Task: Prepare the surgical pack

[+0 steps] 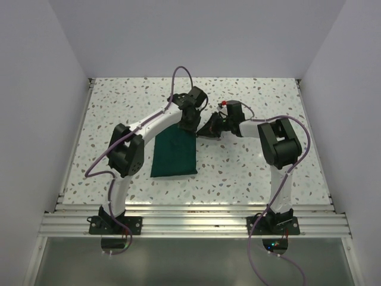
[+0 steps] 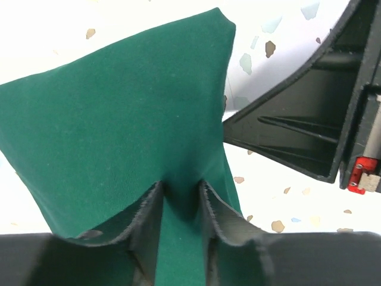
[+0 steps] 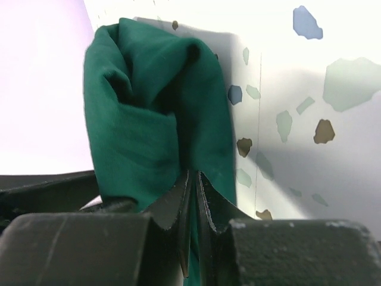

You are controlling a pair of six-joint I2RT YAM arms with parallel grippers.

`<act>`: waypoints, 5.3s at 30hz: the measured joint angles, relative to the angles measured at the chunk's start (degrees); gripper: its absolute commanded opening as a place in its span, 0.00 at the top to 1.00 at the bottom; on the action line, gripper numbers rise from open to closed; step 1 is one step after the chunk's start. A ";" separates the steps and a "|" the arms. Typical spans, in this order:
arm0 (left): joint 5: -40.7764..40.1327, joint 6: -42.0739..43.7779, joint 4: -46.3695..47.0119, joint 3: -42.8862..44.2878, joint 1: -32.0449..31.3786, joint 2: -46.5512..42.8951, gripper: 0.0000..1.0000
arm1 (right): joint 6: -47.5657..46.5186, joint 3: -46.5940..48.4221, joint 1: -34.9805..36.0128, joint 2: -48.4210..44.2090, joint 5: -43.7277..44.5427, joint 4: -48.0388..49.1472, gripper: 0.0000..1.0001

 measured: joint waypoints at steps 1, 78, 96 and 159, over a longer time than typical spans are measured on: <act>0.39 0.20 0.07 0.00 0.26 0.00 0.71 | -0.17 0.00 0.00 -0.13 0.00 -0.37 0.90; 8.76 1.53 0.31 0.37 0.66 -0.96 0.46 | -3.28 3.37 -3.56 0.76 -2.40 -2.64 0.83; 17.94 1.11 14.23 -18.12 1.88 -11.91 0.76 | -1.11 11.41 -2.12 -2.36 -4.57 -5.01 0.87; 30.77 1.79 23.50 -52.09 0.90 -29.57 0.86 | -7.37 9.75 -4.48 6.47 -9.07 -5.64 0.87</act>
